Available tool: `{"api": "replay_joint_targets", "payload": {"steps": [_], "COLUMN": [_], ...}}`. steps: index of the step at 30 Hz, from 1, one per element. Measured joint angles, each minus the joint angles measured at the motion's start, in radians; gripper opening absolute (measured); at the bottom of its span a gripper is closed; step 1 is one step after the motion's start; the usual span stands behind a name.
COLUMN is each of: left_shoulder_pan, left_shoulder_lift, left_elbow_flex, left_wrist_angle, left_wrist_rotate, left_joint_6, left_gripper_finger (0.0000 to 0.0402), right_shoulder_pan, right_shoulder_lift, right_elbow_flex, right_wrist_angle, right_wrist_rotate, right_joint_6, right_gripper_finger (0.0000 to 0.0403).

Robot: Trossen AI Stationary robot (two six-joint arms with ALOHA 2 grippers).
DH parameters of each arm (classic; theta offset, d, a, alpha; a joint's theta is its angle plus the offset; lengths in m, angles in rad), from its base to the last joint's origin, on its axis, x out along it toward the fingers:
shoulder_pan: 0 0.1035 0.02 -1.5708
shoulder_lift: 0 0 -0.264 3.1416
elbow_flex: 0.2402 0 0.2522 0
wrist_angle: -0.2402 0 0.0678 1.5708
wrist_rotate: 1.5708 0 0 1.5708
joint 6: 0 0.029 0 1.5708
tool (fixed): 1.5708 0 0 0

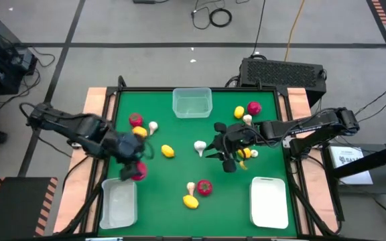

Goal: Sort produce into baskets
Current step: Put the tomato into the gray bin

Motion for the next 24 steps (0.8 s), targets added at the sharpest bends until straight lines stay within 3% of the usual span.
{"api": "replay_joint_targets", "payload": {"steps": [5, 12, 20, 24], "left_shoulder_pan": [-0.167, -0.351, -0.495, -0.523], "left_shoulder_lift": [-0.029, -0.024, -0.023, -0.020], "left_elbow_flex": [0.000, -0.061, -0.259, -0.340], "left_wrist_angle": [-0.104, -0.128, 0.110, 0.206], "left_wrist_rotate": [-0.008, -0.077, -0.111, -0.156], "left_joint_6": [-0.006, -0.001, -0.005, -0.006], "left_gripper_finger": [0.0283, 0.0283, 0.0283, 0.0283], "right_shoulder_pan": [0.039, 0.136, 0.237, 0.266], "right_shoulder_lift": [0.008, 0.090, 0.230, 0.283], "right_elbow_flex": [0.000, 0.000, 0.000, 0.034], "right_wrist_angle": [0.114, 0.248, 0.567, 0.619], "right_wrist_rotate": [0.016, 0.154, 0.227, 0.249], "right_joint_6": [0.199, 0.338, 0.496, 0.502], "right_gripper_finger": [0.0123, 0.0123, 0.0123, 0.0123]}}
